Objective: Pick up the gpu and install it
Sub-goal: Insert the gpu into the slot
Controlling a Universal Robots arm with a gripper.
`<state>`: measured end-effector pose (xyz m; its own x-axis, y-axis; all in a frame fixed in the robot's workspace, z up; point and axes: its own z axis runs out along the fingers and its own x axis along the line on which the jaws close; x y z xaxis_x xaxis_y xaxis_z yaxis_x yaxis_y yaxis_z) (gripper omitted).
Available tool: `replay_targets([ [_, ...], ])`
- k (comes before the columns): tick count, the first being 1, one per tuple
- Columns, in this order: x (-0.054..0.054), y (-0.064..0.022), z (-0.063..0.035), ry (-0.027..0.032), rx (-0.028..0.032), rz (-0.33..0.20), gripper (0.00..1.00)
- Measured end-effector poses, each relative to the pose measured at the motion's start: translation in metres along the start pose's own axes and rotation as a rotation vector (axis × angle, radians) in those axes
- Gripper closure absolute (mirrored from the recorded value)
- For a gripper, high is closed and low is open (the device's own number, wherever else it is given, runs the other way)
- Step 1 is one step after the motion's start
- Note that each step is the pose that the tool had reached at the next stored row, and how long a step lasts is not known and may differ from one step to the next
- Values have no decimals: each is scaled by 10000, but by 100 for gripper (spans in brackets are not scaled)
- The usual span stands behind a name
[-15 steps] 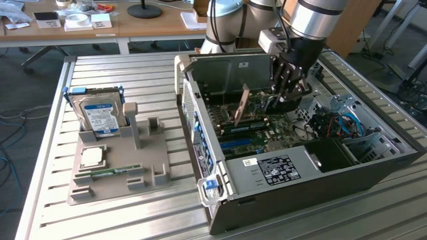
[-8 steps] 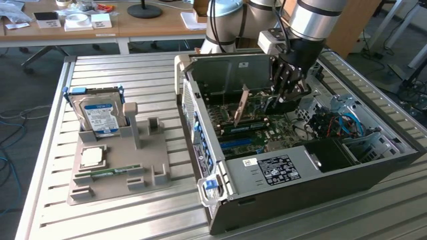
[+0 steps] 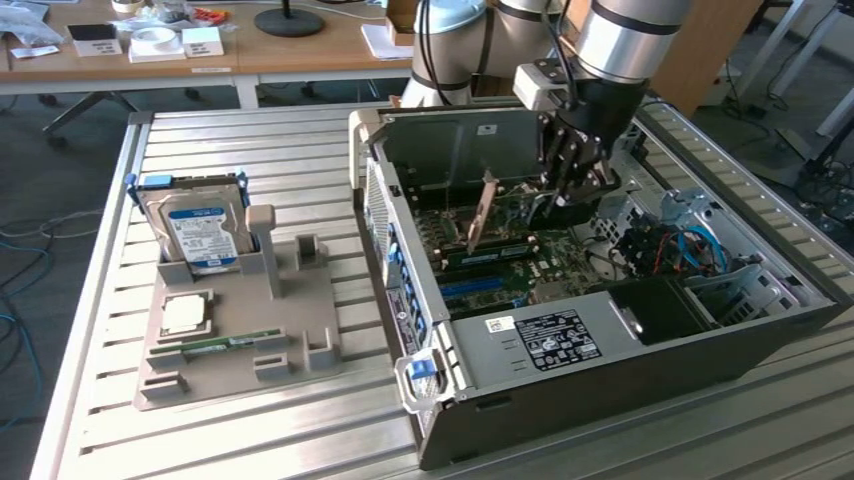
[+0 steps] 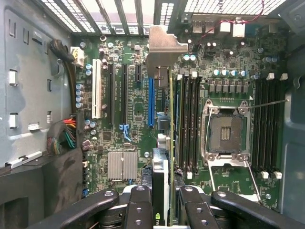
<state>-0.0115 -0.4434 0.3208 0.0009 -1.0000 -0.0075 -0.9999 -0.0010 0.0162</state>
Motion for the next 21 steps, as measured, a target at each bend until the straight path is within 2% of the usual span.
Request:
replay_targets([
  [2,0,13,10,-25,84,-2,73],
  [3,0,19,11,-27,104,-2,73],
  [11,0,41,74,-29,110,1,73],
  [21,8,114,129,-29,110,0,73],
])
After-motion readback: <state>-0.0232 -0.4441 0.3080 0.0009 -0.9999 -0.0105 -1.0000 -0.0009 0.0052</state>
